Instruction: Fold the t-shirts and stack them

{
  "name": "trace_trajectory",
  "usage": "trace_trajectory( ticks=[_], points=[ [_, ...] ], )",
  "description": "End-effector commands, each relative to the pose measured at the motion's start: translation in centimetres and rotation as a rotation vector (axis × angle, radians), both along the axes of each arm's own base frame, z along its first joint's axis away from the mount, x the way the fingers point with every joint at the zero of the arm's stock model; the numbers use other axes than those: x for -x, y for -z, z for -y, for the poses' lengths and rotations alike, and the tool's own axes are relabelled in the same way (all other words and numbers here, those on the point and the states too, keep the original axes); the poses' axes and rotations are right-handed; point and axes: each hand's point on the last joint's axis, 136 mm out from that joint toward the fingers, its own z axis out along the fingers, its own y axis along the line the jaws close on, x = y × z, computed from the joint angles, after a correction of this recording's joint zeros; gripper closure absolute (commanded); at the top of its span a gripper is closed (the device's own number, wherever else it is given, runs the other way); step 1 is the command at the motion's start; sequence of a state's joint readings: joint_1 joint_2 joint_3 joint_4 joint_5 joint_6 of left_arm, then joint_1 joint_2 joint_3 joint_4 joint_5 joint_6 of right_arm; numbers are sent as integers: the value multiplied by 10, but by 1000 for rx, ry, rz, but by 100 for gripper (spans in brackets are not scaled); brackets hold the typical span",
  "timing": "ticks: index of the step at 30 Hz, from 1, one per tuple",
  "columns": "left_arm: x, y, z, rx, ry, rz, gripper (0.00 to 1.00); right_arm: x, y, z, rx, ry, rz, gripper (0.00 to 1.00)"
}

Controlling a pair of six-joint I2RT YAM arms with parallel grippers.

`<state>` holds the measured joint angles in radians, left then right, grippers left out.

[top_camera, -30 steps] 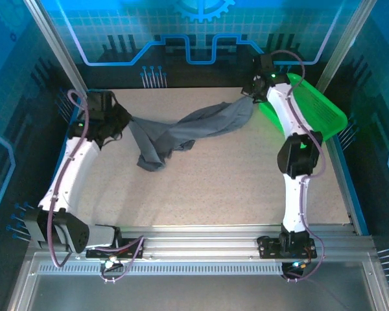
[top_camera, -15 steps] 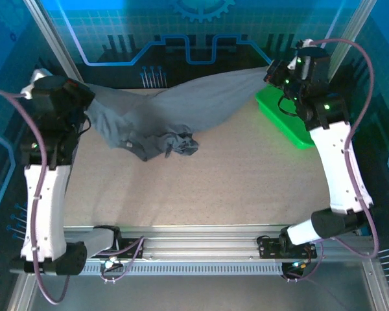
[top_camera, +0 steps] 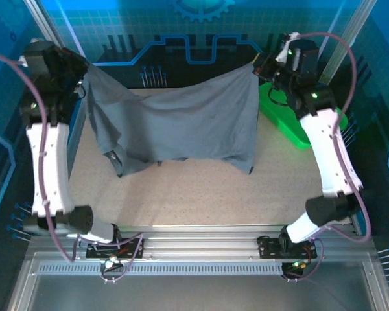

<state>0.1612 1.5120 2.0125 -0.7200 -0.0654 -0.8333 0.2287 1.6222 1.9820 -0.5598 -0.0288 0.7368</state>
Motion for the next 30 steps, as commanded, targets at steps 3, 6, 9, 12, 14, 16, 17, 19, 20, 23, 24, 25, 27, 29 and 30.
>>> trace_trajectory(
  ticks=[3,6,9,12,14,16,17,19,20,23,24,25,27,29,30],
  points=[
    [-62,29,1,202,153,1,100,-51,-5,-28,-72,-117,37,100],
    [-81,4,-12,218,171,70,100,-75,-16,-30,-83,-130,73,100],
    [-82,-50,-22,218,186,219,100,-86,-47,-23,-104,-118,162,100],
    [-60,-120,-32,222,190,413,100,-83,-89,-4,-148,-88,272,100],
    [-33,-164,-36,227,190,542,100,-77,-111,12,-184,-66,326,100],
    [-2,-197,-37,227,186,637,100,-67,-128,27,-206,-49,361,100],
    [10,-205,-36,221,183,656,100,-64,-133,32,-210,-46,367,100],
    [41,-221,-30,194,176,689,100,-52,-142,43,-216,-43,378,100],
    [53,-226,-26,183,173,696,100,-48,-145,47,-215,-41,381,100],
    [85,-218,-10,182,172,657,100,-30,-144,56,-194,-35,358,100],
    [96,-204,-6,199,153,606,100,-22,-141,58,-175,-26,343,100],
    [105,-180,-4,229,113,533,100,-14,-131,60,-153,-12,315,100],
    [126,-130,2,267,40,421,100,0,-101,65,-124,22,242,100],
    [149,-54,4,340,-61,268,100,15,-47,77,-102,107,113,100],
    [158,-27,11,367,-62,229,100,26,-15,84,-91,154,50,100]
  ],
)
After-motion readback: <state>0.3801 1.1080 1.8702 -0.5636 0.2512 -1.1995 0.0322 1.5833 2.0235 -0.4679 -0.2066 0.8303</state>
